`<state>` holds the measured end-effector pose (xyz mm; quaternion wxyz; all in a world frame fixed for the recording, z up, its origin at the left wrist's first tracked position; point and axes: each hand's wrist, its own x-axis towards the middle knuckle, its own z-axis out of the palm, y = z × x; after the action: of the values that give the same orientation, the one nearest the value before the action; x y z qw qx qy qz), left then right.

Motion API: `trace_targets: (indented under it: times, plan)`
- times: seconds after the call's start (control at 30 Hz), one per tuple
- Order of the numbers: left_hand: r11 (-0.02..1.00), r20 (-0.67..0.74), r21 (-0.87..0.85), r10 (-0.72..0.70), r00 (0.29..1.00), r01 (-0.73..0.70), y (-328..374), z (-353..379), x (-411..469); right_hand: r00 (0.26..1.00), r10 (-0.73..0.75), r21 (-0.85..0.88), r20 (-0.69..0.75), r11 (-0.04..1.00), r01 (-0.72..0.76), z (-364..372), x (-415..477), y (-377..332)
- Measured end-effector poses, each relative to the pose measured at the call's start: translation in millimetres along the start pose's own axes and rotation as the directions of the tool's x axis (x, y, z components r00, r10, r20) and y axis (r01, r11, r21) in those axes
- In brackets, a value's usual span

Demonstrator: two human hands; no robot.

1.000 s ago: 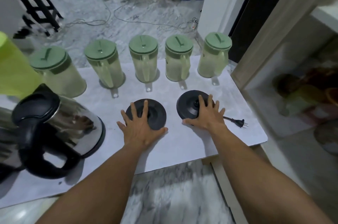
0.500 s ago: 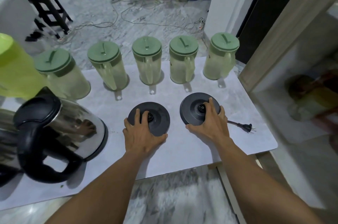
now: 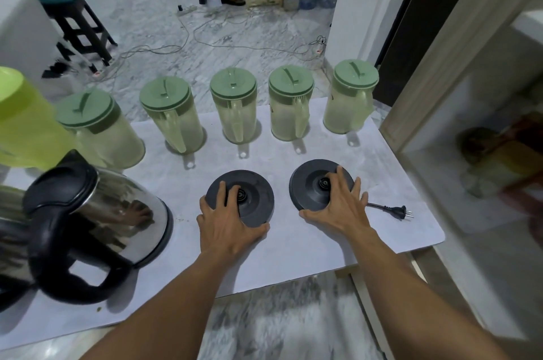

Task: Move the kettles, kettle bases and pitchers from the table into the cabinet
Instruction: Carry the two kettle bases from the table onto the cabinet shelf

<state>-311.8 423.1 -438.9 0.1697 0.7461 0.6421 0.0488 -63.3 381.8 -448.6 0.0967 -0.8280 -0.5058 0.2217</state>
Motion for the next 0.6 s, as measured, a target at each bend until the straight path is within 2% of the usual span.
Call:
trace_targets:
  times: [0.13, 0.27, 0.6]
  plan:
    - [1.0, 0.009, 0.004, -0.001, 1.0, 0.001, -0.5, 0.9, -0.4, 0.997, -0.051, -0.06, -0.057, 0.997, 0.048, -0.2, 0.1, 3.0]
    - [1.0, 0.004, -0.002, 0.005, 1.0, -0.005, -1.6, 1.7, -2.5, 0.995, -0.033, 0.017, -0.098, 0.999, 0.034, -6.9, -4.0, 1.3]
    - [0.998, -0.03, -0.042, 0.044, 0.999, -0.045, 3.9, -23.2, -11.1, 0.997, 0.057, 0.01, -0.055, 0.998, -0.056, -45.2, -21.2, -2.1]
